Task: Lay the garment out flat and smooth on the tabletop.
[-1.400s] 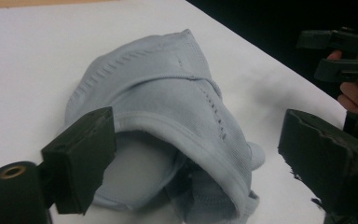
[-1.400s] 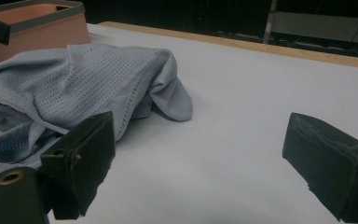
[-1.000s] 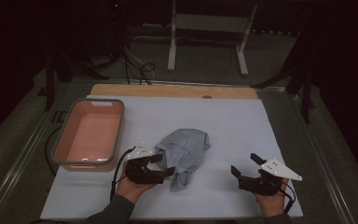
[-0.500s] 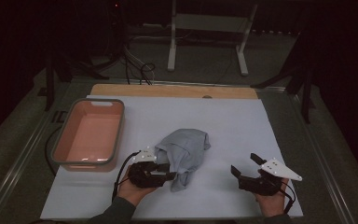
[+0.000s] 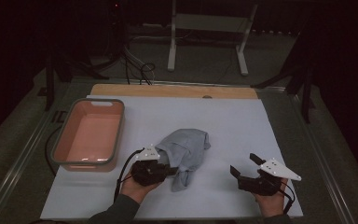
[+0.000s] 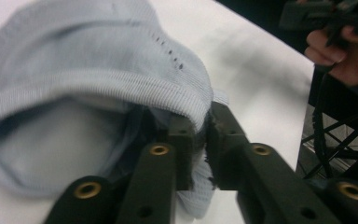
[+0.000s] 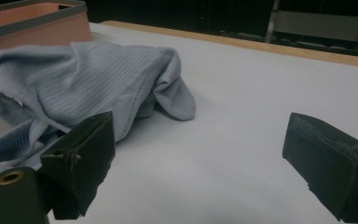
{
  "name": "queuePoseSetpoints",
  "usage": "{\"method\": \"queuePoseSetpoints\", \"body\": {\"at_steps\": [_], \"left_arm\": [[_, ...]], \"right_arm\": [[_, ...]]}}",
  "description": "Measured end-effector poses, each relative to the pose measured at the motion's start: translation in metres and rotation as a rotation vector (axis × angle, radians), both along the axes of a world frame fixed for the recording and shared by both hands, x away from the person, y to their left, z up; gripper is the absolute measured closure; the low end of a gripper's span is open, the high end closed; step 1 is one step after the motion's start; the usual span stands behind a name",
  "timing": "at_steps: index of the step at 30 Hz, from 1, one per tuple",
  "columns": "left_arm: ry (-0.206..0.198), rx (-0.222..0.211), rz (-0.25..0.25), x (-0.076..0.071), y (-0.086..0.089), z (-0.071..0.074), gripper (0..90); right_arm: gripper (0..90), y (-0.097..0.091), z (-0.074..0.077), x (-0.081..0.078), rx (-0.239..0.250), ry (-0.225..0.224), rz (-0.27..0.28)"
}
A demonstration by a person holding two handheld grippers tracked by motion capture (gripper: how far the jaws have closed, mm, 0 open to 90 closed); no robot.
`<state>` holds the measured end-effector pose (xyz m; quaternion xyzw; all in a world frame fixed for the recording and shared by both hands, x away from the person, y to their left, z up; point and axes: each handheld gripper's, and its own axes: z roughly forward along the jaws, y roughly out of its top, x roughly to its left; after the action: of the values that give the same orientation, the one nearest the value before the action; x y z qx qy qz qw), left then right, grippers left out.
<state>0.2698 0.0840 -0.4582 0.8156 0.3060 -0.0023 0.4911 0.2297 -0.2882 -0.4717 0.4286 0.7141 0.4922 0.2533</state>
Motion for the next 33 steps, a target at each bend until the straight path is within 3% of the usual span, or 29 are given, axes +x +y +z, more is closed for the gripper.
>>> {"method": "queuePoseSetpoints", "body": {"at_steps": [2,12,16,24,33], "left_arm": [[-0.025,-0.034,0.006,0.005,-0.002,0.012,86.9],[-0.047,-0.136,0.024,0.020,-0.006,0.039,88.1],[-0.052,-0.175,0.033,0.025,-0.006,0.047,88.2],[-0.080,-0.236,0.049,0.028,-0.005,0.064,88.3],[-0.100,-0.267,0.076,0.031,-0.002,0.078,88.4]], "right_arm": [[9.6,0.001,0.000,0.000,-0.001,0.001,0.007],[9.6,0.006,0.001,-0.001,0.048,0.021,0.043],[9.6,0.012,0.002,-0.002,0.045,0.023,0.059],[9.6,0.033,0.007,-0.006,0.040,0.013,0.115],[9.7,0.049,0.010,-0.011,0.028,0.003,0.166]]}}
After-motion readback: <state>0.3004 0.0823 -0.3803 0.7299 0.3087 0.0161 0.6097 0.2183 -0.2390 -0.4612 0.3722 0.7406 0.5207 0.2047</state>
